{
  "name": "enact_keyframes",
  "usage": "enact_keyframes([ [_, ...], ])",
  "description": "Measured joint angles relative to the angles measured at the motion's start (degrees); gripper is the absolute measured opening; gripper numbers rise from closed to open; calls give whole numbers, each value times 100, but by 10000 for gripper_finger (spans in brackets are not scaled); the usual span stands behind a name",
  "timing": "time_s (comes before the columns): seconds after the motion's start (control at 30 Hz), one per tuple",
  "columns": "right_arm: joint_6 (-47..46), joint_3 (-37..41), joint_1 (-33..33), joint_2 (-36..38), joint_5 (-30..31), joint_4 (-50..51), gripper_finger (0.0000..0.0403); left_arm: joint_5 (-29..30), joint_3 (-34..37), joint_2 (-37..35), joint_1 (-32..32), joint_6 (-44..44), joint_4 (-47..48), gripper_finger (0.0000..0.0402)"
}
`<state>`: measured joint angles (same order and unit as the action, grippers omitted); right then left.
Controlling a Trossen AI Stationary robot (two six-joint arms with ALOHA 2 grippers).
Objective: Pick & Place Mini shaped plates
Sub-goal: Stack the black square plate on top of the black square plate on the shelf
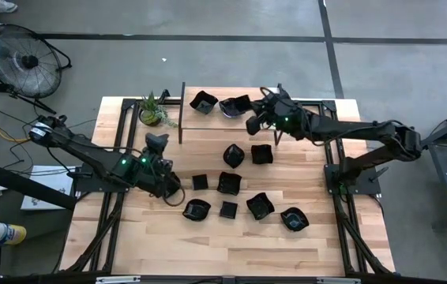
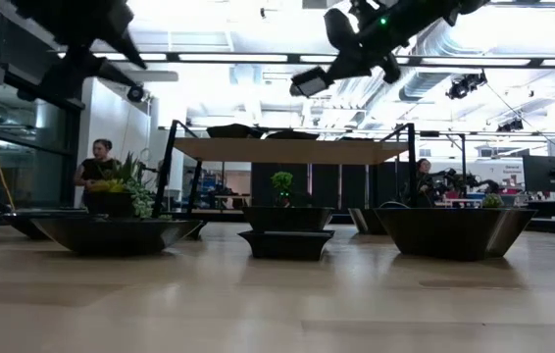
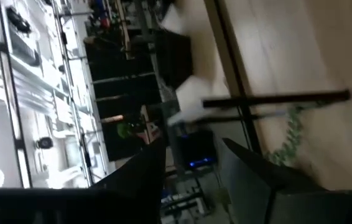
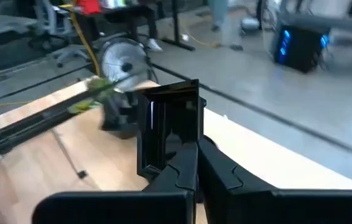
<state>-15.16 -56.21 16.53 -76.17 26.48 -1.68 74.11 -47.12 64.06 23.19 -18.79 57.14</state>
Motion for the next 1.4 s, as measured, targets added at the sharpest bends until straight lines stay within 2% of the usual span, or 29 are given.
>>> enact_keyframes([
  [0.23, -855, 2, 553, 9, -61, 884, 0, 318, 717, -371, 498, 1074, 86, 149],
  [0.4, -1089, 0, 1067, 109, -764, 1169, 0, 369, 782, -760, 906, 1161, -60, 149],
  [0.7, -1189, 2, 1798, 160, -1564, 1783, 0, -208, 778, -1730, 1141, 1125, -698, 149],
  [0.83, -1191, 2, 1889, 160, -1646, 1872, 0, -443, 778, -2045, 1137, 928, -1021, 149],
  [1.23, -1291, 2, 1904, 160, -1938, 2086, 0, -797, 778, -2228, 1135, 774, -1495, 149],
  [1.4, -1315, 2, 2039, 160, -2109, 2095, 0, -1453, 778, -2348, 1131, 537, -1865, 149],
])
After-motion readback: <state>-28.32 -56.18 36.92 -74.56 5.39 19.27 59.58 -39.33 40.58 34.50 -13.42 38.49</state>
